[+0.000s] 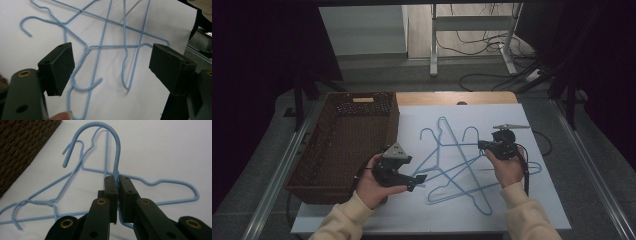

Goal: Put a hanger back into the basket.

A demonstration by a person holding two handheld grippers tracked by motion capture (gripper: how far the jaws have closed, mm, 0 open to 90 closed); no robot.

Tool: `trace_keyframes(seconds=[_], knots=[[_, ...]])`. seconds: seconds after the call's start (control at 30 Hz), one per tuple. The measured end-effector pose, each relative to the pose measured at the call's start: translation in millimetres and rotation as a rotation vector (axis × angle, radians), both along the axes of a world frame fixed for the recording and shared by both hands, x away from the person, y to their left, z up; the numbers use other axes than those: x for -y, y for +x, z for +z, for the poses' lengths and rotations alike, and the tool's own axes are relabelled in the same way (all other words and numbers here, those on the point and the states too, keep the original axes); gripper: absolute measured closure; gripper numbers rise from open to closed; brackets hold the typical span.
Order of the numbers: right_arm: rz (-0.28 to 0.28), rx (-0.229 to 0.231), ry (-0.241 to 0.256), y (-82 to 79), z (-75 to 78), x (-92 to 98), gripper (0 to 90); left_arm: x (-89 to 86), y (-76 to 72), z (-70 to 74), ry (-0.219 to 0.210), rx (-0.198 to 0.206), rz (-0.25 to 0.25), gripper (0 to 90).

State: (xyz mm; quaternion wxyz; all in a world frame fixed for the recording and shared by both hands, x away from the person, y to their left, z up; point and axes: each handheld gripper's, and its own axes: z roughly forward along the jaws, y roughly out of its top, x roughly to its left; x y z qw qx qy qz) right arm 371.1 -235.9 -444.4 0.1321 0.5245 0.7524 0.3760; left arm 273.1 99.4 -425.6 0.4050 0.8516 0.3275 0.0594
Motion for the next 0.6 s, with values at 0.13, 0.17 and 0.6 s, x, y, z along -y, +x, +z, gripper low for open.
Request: trace_keyframes(seconds=[0.13,0.17,0.6], knots=[[0.008,0.008,0.0,-4.0,0.1,-1.8,85.8,22.0,4.1,-10.7,-0.004,-0.039,-0.019,20.6],[0.008,0.008,0.0,-4.0,0.1,-1.8,85.8,22.0,4.1,-10.7,-0.004,-0.039,-0.019,20.8],[0.024,0.017,0.019,-11.4,3.2,-2.0,85.7,71.6,28.8,-44.3,0.003,-0.142,-0.079,25.9]])
